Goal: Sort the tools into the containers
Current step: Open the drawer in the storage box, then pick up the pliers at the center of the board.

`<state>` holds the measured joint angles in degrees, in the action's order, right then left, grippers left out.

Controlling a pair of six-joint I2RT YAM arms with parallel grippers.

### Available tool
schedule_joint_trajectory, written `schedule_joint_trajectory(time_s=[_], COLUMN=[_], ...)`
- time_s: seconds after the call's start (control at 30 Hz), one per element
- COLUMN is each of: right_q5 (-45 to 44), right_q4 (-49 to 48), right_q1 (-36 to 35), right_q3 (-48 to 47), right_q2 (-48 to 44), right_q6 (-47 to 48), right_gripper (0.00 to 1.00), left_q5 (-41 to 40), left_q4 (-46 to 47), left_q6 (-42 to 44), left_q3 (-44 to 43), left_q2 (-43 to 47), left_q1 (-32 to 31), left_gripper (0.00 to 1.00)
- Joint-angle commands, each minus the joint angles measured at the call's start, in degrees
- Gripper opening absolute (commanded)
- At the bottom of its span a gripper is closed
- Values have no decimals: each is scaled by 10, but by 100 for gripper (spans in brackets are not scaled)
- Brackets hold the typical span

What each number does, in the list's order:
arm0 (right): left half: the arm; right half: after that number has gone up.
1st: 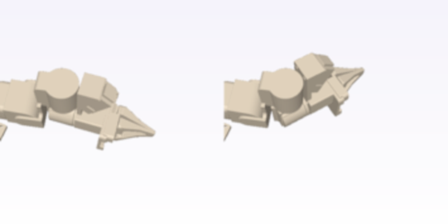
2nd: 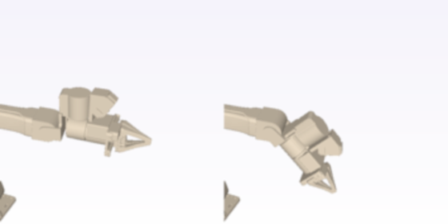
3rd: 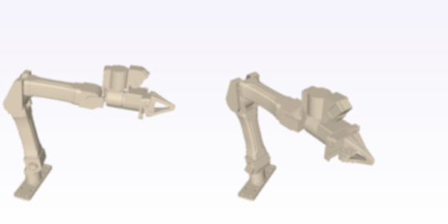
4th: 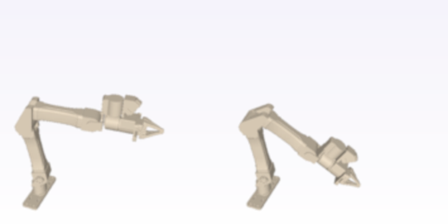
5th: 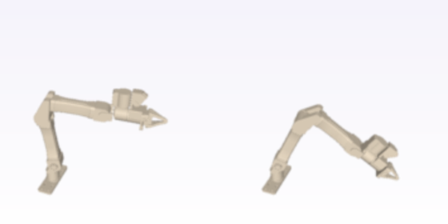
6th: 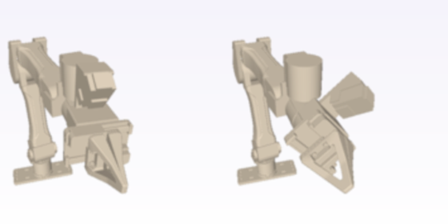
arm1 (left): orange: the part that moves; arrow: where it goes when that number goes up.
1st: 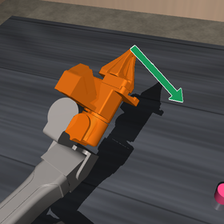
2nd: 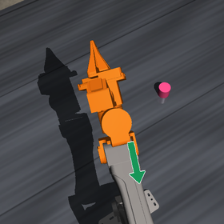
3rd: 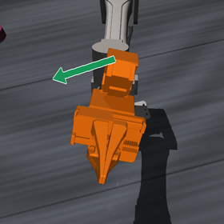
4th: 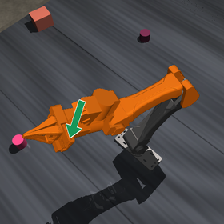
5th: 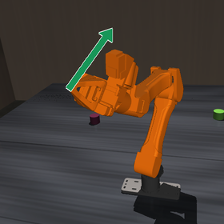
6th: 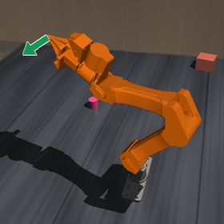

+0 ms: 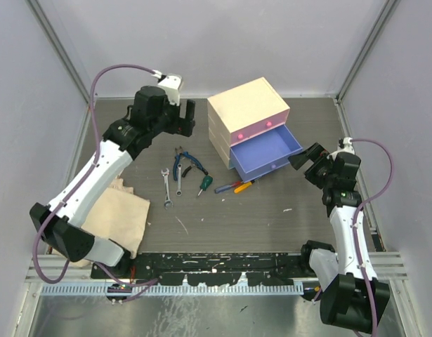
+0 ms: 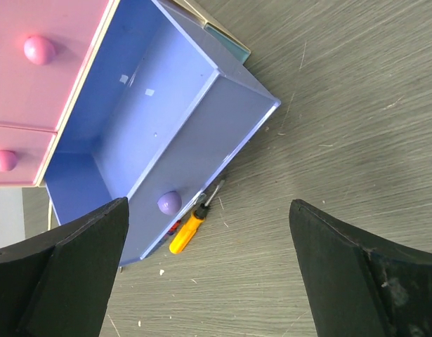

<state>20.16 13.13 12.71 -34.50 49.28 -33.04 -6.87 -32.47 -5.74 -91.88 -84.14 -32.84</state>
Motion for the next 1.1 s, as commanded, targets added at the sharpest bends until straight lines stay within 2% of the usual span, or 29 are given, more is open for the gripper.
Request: schedule_joint_trajectory(time_s=[0.0,0.13,0.3,0.5,0.73,1.07], right_q5=[17,63,65,93,115,120], right_q4=[-4,-6,-4,-4,-11,-12], right_q1=[-2,-2,-1,-2,-2,-2], right_q3=[-25,-12,8,25,33,43], right_q2=[-4,-12,-35,-45,-48,-50], right_q6=[11,21,22,17,13,8], right_gripper=[100,94,89,82,76,75], left_q5=[28,51,61,59,73,78], left_q4=[18,13,-4,-6,16,32], left_q6=[-58,-85,-90,-81,-86,-94], left_q3=[71,107,93,72,87,104], left_q2=[11,-27,-116,-192,-226,-267], left_q1=[67,117,131,132,133,133], left_gripper=[88,75,65,59,53,45])
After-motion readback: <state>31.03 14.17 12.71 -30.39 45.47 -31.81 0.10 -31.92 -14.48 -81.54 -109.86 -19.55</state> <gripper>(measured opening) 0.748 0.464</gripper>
